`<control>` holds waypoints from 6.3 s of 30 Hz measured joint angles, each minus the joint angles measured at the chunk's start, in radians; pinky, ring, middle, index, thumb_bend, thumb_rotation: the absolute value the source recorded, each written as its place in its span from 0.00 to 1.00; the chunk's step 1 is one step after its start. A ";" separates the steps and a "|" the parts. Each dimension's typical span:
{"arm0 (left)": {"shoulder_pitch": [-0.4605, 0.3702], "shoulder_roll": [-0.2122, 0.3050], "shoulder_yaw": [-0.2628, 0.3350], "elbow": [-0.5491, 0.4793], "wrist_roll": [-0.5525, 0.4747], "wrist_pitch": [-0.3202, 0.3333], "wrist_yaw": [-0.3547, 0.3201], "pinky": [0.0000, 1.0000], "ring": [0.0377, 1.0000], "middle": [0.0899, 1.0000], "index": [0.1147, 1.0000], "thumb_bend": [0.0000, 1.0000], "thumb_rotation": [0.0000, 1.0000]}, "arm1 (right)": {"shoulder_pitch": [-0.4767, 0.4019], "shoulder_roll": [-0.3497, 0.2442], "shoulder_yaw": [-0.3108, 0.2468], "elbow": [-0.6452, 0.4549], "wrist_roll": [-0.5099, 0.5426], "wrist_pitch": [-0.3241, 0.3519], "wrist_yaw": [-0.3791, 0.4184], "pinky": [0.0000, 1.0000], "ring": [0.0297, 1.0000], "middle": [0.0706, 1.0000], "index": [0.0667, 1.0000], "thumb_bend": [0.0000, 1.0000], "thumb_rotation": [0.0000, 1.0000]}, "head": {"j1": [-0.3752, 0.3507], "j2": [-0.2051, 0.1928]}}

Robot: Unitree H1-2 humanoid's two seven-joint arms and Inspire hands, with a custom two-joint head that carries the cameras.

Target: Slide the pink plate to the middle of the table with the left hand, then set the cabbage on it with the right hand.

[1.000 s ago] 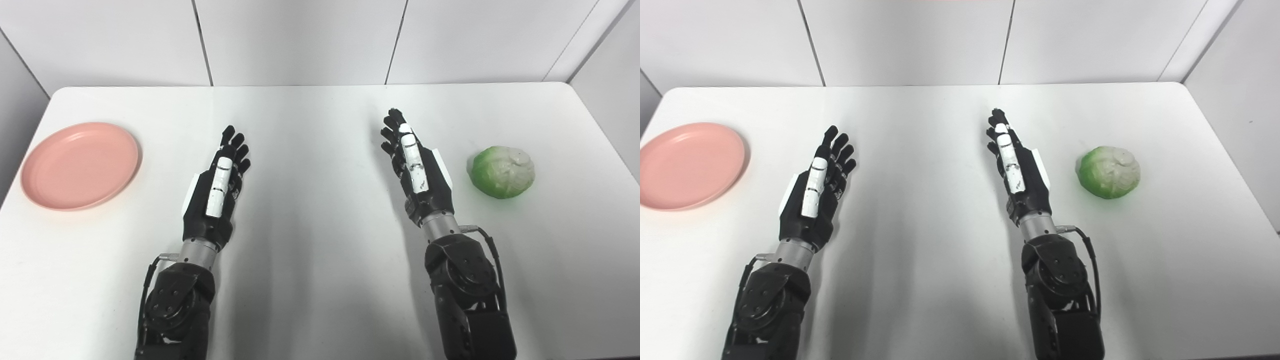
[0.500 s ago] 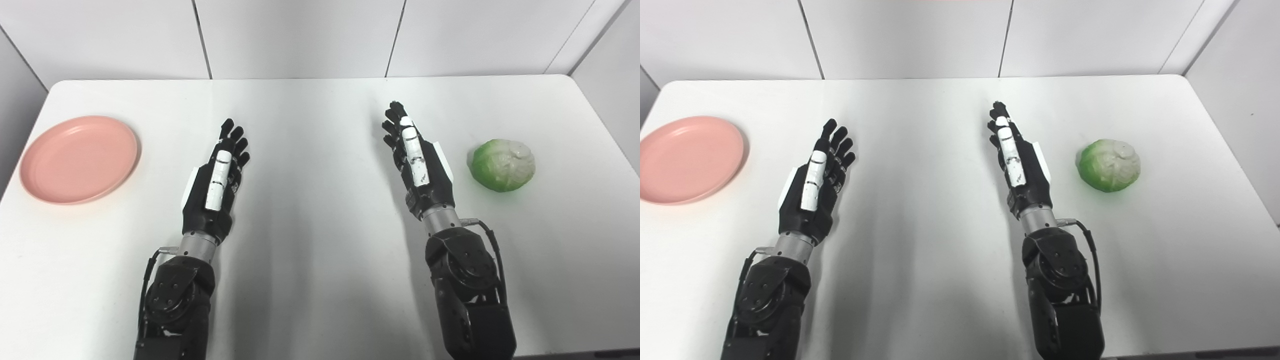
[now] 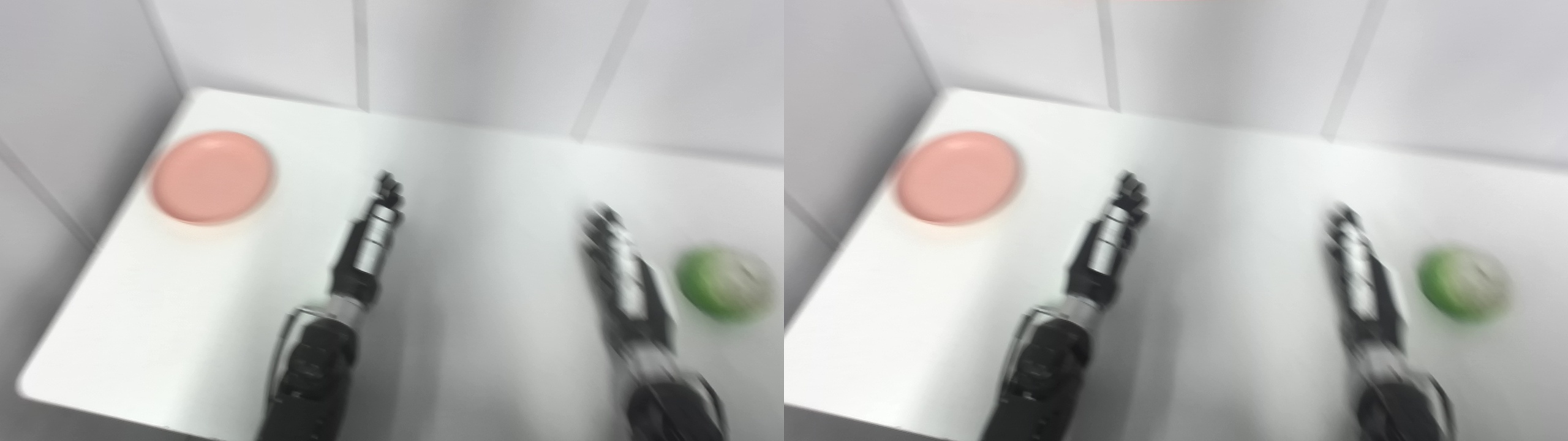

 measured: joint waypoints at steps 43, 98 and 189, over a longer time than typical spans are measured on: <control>-0.261 0.488 0.393 0.290 -0.081 0.011 0.145 0.92 0.84 0.82 0.81 0.78 0.99 | -0.150 -0.042 0.008 0.325 0.019 -0.461 0.124 0.92 0.93 0.93 0.94 0.57 0.99 | 0.039 -0.135; -0.287 0.452 0.371 0.506 -0.372 0.025 -0.280 0.87 0.85 0.84 0.84 0.79 0.87 | -0.132 -0.040 0.013 0.298 0.018 -0.447 0.096 0.90 0.91 0.91 0.92 0.69 0.93 | 0.040 -0.117; 0.043 0.054 -0.003 -0.086 -0.146 0.210 -0.141 1.00 1.00 1.00 0.99 0.71 0.83 | -0.093 -0.247 0.044 -0.098 -0.658 -0.046 -0.167 0.82 0.88 0.89 0.87 0.80 0.48 | -0.529 0.193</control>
